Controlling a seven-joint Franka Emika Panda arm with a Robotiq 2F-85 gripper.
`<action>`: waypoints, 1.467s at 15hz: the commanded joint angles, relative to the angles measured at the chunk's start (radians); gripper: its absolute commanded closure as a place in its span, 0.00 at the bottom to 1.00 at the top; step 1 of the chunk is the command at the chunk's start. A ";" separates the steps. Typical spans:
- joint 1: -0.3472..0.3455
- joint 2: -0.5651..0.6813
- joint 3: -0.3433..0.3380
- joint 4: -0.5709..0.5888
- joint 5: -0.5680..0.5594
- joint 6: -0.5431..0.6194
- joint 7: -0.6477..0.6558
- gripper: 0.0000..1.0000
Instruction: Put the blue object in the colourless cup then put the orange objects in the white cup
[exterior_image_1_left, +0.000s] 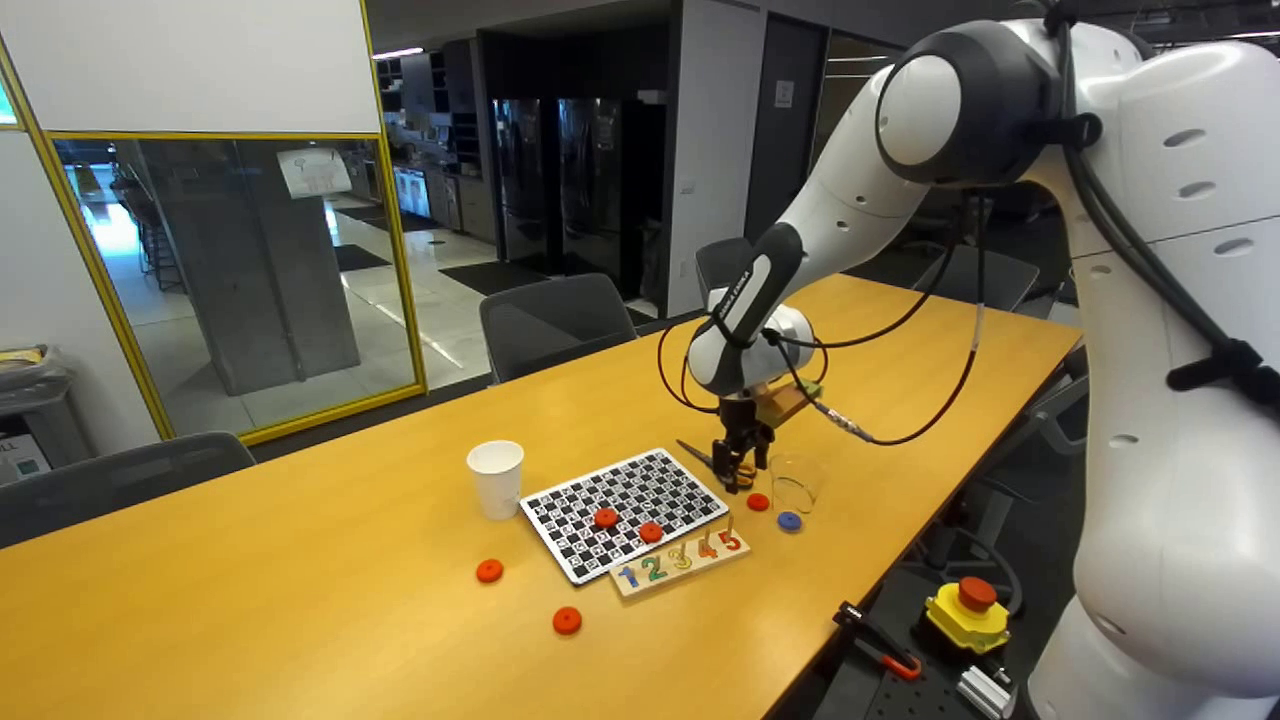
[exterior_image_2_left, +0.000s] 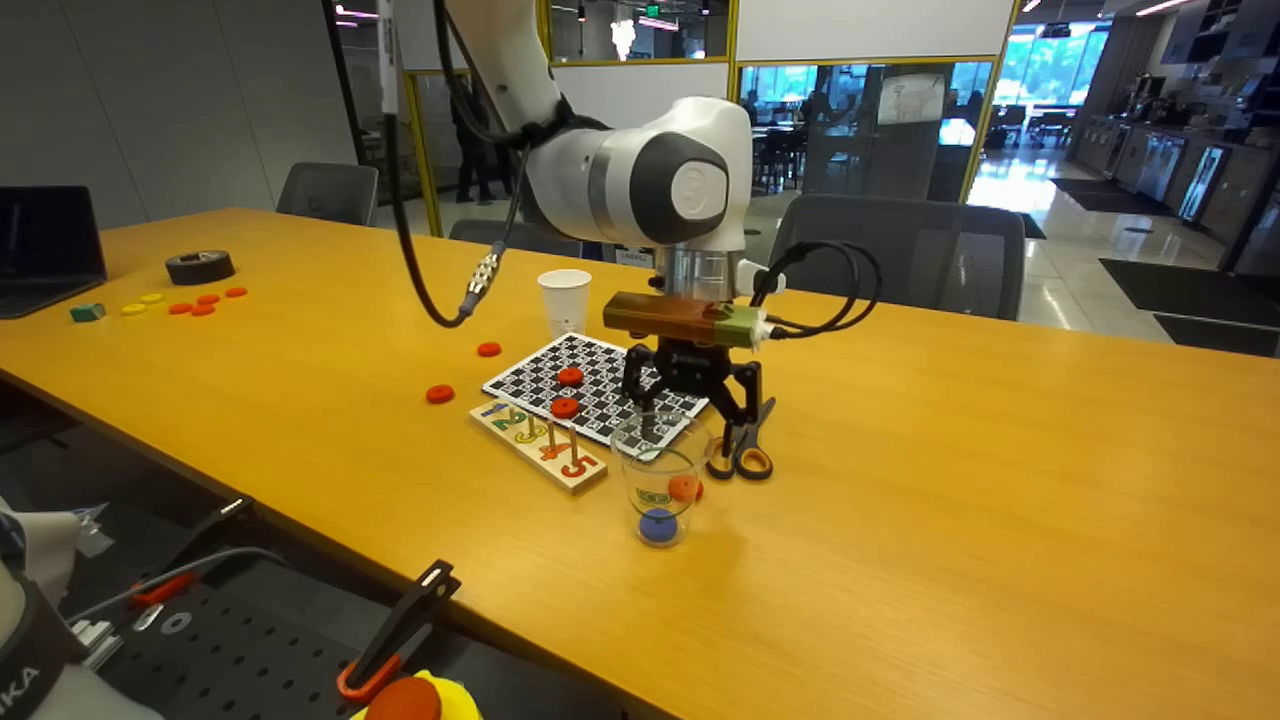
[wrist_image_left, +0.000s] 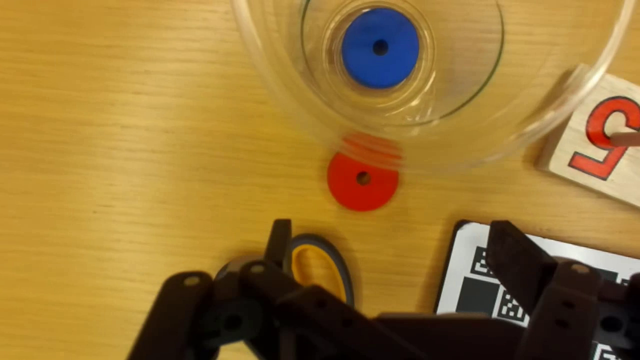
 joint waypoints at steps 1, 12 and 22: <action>-0.023 0.042 0.015 0.046 -0.006 -0.018 -0.018 0.00; -0.045 0.097 0.024 0.075 -0.002 -0.021 -0.019 0.00; -0.056 0.106 0.023 0.076 -0.003 -0.027 -0.018 0.00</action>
